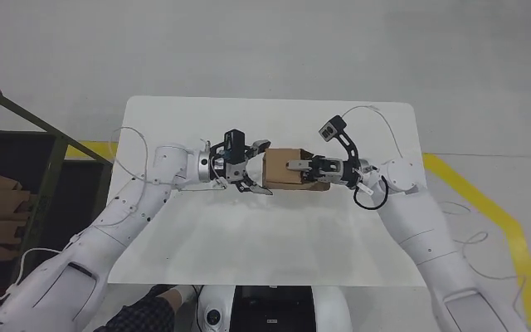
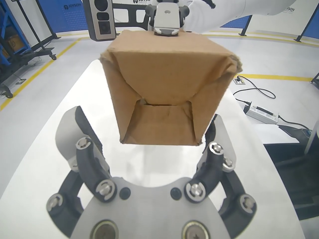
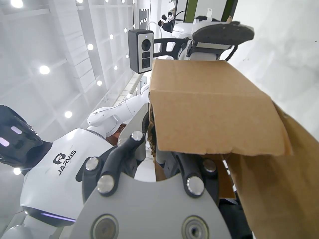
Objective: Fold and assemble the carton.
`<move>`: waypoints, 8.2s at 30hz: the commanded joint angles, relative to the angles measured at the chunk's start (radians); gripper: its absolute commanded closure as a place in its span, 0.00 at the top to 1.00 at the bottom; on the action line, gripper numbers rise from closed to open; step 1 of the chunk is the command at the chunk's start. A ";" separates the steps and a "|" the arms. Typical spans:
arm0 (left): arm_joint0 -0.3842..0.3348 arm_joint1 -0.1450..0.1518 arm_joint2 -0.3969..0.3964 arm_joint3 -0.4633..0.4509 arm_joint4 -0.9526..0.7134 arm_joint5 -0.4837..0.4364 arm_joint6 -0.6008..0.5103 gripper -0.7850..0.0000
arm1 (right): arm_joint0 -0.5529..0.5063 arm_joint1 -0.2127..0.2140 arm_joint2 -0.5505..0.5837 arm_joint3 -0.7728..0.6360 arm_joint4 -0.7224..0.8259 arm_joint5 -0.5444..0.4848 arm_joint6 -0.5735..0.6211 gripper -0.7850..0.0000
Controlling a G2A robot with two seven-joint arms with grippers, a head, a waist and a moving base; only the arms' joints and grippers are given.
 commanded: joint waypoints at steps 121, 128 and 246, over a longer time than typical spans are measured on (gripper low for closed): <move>0.069 0.077 -0.035 0.000 -0.133 0.018 0.167 0.55 | -0.095 0.069 0.248 -0.196 -0.251 0.004 -0.130 0.00; 0.081 0.073 -0.053 0.005 -0.127 0.027 0.164 0.56 | -0.172 0.086 0.223 -0.353 -0.349 0.035 -0.038 0.00; 0.095 0.032 -0.015 -0.029 -0.017 0.000 0.140 0.56 | -0.095 0.125 0.120 -0.302 -0.404 0.072 -0.192 0.00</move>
